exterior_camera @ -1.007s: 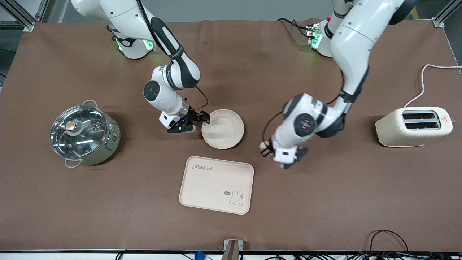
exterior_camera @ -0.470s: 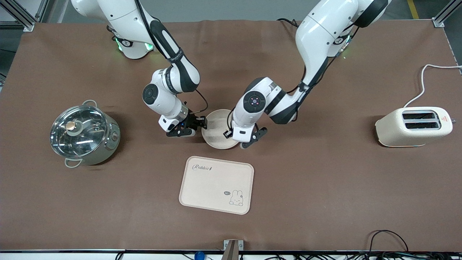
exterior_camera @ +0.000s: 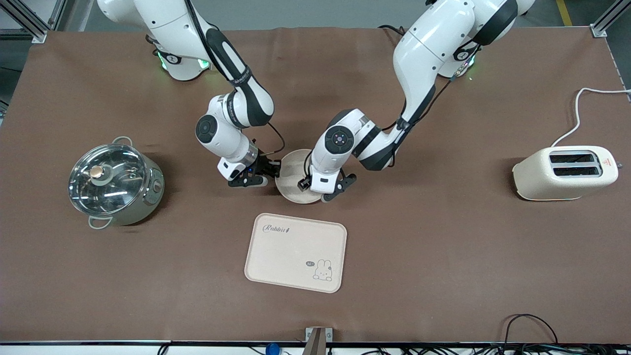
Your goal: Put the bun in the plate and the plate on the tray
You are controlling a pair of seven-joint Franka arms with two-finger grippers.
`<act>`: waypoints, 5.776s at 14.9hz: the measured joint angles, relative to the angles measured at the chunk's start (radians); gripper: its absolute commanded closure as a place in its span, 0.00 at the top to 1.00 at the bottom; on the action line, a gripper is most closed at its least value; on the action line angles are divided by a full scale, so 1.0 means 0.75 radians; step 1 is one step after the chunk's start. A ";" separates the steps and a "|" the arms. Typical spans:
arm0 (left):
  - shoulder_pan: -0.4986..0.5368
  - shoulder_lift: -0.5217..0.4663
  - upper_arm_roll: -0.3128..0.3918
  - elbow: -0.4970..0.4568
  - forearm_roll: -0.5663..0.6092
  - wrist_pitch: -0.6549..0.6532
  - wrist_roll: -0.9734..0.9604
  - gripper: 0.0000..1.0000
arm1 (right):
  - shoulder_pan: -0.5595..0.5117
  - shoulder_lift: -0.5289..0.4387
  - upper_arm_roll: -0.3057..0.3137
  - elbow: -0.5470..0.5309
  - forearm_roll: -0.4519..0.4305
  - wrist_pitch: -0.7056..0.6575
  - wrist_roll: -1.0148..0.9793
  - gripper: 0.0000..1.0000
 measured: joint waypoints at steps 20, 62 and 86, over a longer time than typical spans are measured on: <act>0.604 -0.977 0.222 0.077 0.083 -1.057 1.482 1.00 | -0.199 0.352 -0.185 0.962 -0.402 -0.702 0.260 0.00; 0.668 -1.121 0.258 0.039 0.041 -1.305 1.829 1.00 | -0.470 0.331 -0.304 1.261 -0.460 -1.161 0.158 1.00; 0.480 -0.811 0.230 0.070 0.147 -1.024 1.593 1.00 | -0.823 -0.700 -0.119 0.817 -1.025 -1.662 0.054 1.00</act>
